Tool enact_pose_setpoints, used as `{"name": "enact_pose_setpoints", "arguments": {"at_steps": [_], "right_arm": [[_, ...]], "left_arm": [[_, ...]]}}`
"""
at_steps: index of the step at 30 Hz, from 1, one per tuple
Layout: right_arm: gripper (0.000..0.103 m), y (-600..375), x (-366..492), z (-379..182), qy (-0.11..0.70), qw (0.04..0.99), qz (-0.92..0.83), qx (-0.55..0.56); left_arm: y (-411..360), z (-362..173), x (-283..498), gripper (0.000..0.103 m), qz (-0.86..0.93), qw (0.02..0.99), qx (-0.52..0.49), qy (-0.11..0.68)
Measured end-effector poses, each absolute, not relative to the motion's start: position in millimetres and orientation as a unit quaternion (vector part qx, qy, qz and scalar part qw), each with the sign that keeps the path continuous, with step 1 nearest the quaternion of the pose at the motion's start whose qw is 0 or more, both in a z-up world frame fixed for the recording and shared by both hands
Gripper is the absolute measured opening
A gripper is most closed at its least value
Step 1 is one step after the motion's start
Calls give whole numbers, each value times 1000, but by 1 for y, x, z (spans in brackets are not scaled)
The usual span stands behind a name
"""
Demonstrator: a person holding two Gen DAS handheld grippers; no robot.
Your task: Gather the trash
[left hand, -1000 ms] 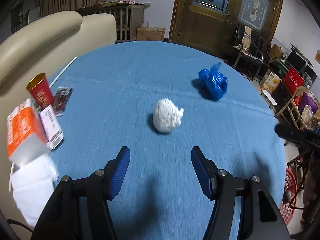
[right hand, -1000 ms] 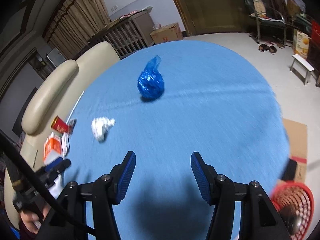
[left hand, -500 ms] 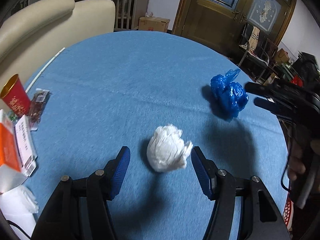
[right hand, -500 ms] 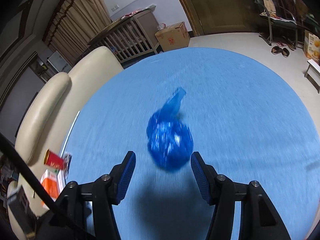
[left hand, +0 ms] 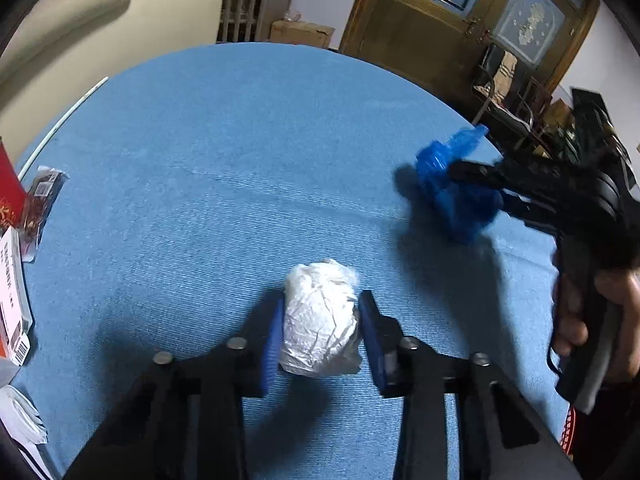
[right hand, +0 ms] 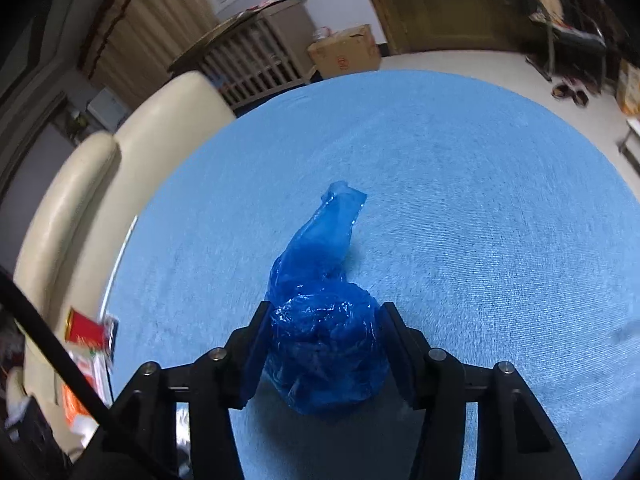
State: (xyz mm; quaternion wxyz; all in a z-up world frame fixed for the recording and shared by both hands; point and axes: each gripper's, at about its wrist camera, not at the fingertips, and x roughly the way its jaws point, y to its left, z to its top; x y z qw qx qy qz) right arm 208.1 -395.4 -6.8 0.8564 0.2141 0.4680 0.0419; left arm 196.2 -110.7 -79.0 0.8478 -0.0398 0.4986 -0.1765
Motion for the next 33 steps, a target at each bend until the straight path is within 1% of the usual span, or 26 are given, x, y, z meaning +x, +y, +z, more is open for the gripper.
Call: {"name": "enact_pose_setpoints", "arguments": {"at_steps": [3,9,14,18,26,33], "right_arm": [[53,-395,193,-3,468,856,47,215],[54,-390,133,19,448,866,66,213],[53,-384,64,38,432,875,72,206],[54,-386,6,51,419,881,73,209],[54,-378,-86,58,414,886,74,198],[54,-370,-129,59,407,888,75,201]], "left_arm": [[-105,-76,189,30,-177,847,-46,500],[-98,-60,157,30,-176,857,-27,483],[-98,-36,121,30,-178,870,1,459],[-104,-10,74,30,-188,885,34,425],[-114,18,-3,30,-188,902,93,378],[-110,24,-32,30,-182,906,108,365]]}}
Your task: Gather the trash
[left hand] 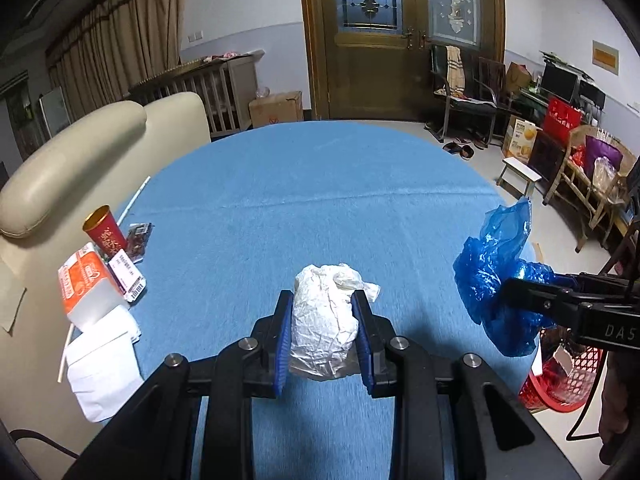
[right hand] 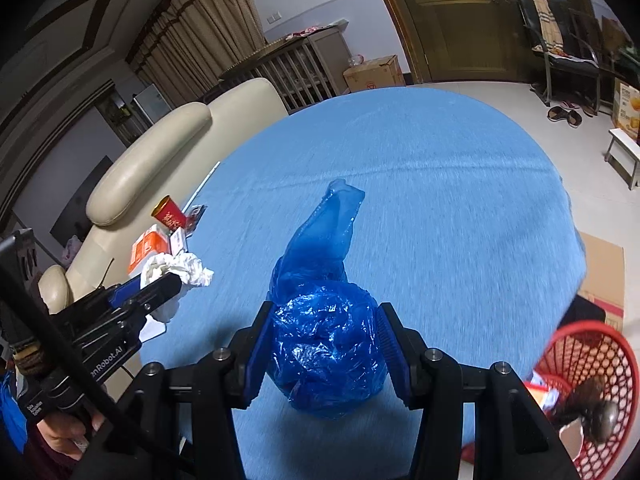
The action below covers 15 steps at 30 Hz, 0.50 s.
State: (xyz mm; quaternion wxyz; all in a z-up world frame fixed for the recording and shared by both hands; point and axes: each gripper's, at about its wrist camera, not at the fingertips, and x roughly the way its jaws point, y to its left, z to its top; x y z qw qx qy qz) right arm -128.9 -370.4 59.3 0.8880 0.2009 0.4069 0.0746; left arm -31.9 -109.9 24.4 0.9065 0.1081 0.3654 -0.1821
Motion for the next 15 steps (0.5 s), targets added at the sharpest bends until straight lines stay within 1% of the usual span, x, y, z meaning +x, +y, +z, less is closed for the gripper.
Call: {"name": "enact_pose_setpoints", "arguments": {"at_steps": [4,9,15], "right_arm": [[54,-370,-135,47,420,886,54,189],[54,-374,-131,22,443,870,45,211],[56,-372,-124,6,454,860,46,227]], "left_arm": [[-110,15,-36,30,-179,901,103,380],[-105,0,-31,30,-175,888,89,415],[-109,-6,-33,30,-170,885,95,422]]}}
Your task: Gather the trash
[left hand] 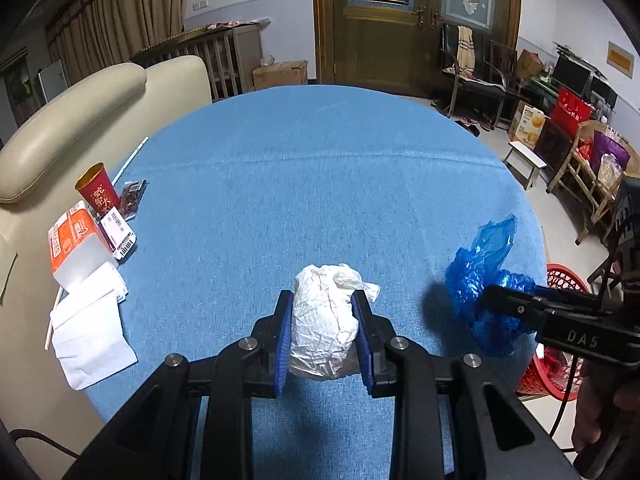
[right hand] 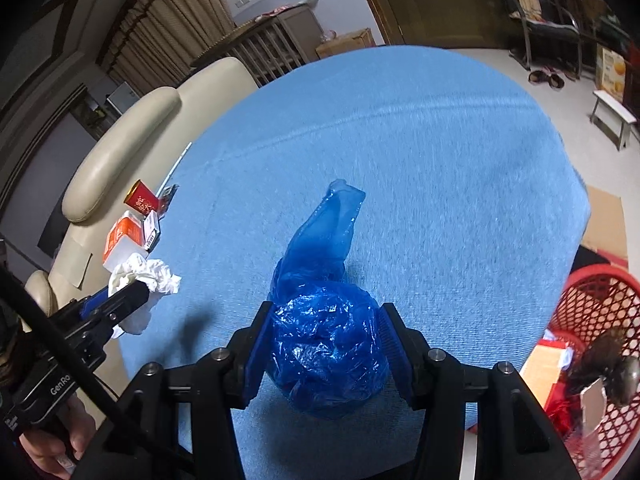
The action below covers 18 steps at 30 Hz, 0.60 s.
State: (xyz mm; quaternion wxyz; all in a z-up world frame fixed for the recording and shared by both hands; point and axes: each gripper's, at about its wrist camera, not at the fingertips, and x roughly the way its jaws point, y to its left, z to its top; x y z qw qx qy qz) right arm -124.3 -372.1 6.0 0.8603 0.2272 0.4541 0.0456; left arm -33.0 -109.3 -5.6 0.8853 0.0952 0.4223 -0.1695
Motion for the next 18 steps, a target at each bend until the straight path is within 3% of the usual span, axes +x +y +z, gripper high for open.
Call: {"name": "enact_pose_setpoints", "arguments": {"at_steps": [18], "right_arm": [[60,-369,-133,-2,474,846,60,237]], "left_arm": [[-88,-33,-17,33,-145,875,67,456]]}}
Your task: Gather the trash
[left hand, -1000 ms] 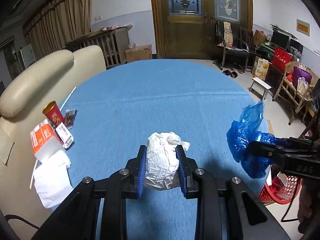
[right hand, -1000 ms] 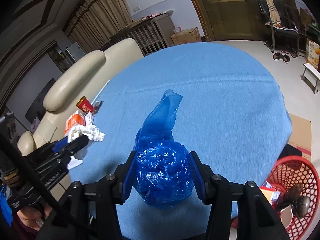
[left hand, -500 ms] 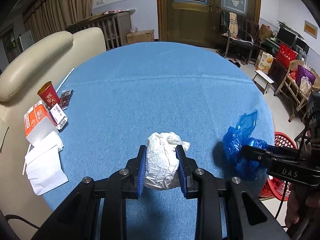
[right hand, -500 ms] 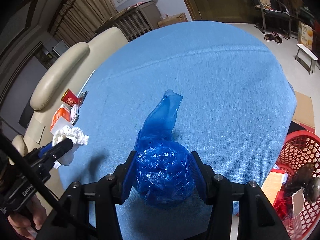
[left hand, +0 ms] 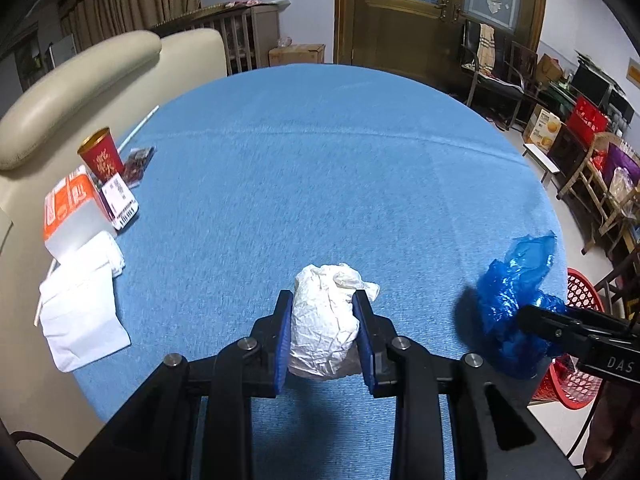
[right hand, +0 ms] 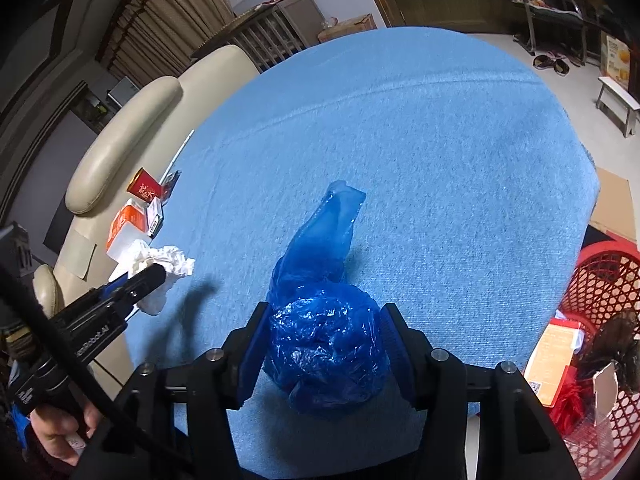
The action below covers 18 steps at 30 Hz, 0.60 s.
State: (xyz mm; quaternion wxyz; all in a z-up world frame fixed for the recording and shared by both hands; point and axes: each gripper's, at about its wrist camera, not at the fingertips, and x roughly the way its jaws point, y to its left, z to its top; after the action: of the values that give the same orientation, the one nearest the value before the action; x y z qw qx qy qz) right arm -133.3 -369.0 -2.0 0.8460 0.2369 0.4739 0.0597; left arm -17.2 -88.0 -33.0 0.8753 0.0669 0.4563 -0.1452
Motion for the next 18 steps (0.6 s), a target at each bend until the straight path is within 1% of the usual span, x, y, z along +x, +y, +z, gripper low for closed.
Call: {"name": "enact_pose_setpoints", "arguments": {"at_steps": [4,6,10,13,18], "right_arm": [[62,-370,-131,-2,477,842,62,243],[62,-371,-129,-2,479,840,59,249],[63,-373,-125,-1,479,837,54,258],[63,-373,-124,4,479,838,51,256],[63,-370,-131,17,474,845,54,242]], "left_arm": [[-78,-41,-13,36,-154,867,54,471],[-73,-43,-11,50,-158,865,45,475],[-64,-45,-11,52,-170,864,34,473],[-56,-48,-13,58,-171,863,25,475],[-36,-53,-20,59,-167,860,1,481]]}}
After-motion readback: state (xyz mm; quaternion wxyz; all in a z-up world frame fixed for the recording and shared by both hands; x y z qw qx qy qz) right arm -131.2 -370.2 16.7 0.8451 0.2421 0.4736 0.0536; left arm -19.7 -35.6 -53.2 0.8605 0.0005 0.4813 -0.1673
